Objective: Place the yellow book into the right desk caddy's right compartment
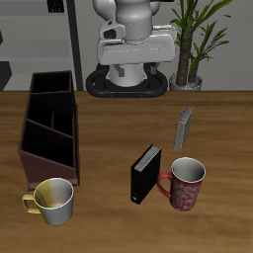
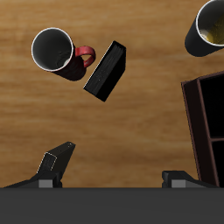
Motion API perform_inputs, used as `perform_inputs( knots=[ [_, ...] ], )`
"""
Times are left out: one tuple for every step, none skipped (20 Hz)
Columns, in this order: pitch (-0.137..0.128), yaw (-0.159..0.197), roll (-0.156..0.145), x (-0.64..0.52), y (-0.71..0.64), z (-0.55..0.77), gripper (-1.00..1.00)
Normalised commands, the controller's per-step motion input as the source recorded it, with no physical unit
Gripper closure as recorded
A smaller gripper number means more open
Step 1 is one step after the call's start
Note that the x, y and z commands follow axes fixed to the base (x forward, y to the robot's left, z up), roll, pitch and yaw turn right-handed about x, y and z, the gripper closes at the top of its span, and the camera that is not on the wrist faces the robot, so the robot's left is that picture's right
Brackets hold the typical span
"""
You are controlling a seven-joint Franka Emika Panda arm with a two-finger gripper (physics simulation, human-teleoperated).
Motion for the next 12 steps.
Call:
perform_inputs(
  knots=[
    [-0.054,-0.052,-0.057,-0.13,0.01,0.06,-1.00],
    [-0.044,0.073,0.065,-0.18,0.24,0.02,-1.00],
    [0.008,-0.042,-0.050,-0.06,0.03,0.01,-1.00],
    [0.000,0.000,0.000,-0.02,0.00,0.01,-1.00],
    [-0.044,0.011,0.005,-0.15,0.24,0.05,-1.00],
    [-0.050,0.042,-0.024,-0.09,0.10,0.03,-1.00],
    [0.018,-0.098,-0.059,-0.06,0.04,-0.01,-1.00],
    [0.001,-0.005,-0.011,-0.16,0.18,-0.04,-1.00],
    [0.014,-0.090,-0.202,-0.17,0.04,-0.19,-1.00],
    [0.059,-0.102,-0.087,-0.12,0.14,-0.18,-1.00],
    [-0.017,-0.067,-0.142,-0.26,0.17,-0.13,-1.00],
    [0.000,0.000,0.000,0.00,0.00,0.00,-1.00]
  ],
)
